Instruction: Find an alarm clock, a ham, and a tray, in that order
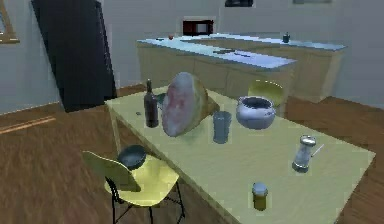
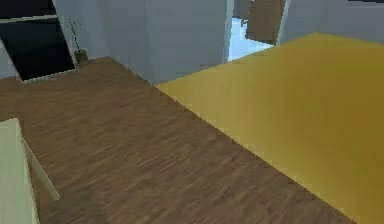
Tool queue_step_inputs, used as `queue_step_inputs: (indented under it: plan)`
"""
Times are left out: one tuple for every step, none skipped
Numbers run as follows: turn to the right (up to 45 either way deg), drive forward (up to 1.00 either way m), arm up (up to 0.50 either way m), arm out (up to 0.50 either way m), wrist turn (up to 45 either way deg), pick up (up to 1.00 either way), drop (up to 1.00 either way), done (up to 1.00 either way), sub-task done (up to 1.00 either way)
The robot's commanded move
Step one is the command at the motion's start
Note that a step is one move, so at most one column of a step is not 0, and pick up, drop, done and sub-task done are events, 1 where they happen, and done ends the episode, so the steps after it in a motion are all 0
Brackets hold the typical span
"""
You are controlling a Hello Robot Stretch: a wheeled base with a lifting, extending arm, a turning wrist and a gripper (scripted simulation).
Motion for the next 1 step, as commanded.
queue_step_inputs:
  plan:
    - [-45.0,0.0,0.0,0.0,0.0,0.0,0.0,0.0,0.0]
